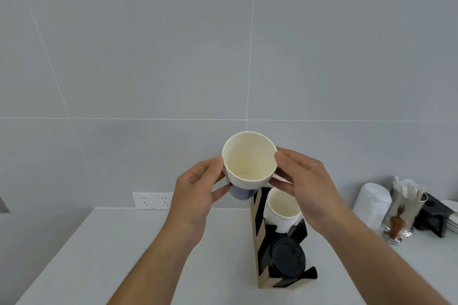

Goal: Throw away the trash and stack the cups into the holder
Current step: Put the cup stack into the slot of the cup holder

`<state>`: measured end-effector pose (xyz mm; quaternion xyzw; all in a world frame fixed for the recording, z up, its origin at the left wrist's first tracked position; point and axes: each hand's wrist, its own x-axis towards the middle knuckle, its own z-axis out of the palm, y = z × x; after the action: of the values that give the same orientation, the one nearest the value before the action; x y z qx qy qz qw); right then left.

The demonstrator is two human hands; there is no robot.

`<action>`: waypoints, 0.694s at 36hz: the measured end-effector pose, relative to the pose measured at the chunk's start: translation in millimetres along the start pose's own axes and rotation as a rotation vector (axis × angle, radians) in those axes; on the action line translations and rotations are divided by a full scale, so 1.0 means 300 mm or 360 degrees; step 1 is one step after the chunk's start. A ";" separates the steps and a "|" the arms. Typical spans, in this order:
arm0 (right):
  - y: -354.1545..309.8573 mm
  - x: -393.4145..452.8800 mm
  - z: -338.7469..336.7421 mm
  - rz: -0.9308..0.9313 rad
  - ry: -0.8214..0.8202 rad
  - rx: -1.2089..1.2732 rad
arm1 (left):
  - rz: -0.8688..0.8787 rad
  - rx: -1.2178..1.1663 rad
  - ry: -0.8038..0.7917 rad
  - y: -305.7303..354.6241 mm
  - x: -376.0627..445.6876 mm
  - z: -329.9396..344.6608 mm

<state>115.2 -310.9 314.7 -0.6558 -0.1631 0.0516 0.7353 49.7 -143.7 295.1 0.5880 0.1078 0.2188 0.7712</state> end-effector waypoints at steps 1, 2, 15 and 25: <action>-0.014 0.003 -0.009 -0.0015 -0.0007 -0.0003 | 0.0010 -0.0006 -0.0007 0.007 0.004 0.014; -0.029 0.006 -0.020 -0.0034 -0.0012 -0.0003 | 0.0026 -0.0015 -0.0018 0.016 0.005 0.030; -0.140 0.012 -0.206 -0.0176 0.0104 -0.0005 | 0.0091 -0.0076 -0.0186 0.042 0.006 0.249; -0.086 0.036 -0.287 -0.0111 0.0125 -0.0008 | 0.0027 0.0007 -0.0191 -0.026 0.031 0.305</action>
<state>148.5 -392.9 334.5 -0.6530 -0.1570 -0.0002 0.7409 98.3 -219.6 314.6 0.6027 0.0569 0.1893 0.7731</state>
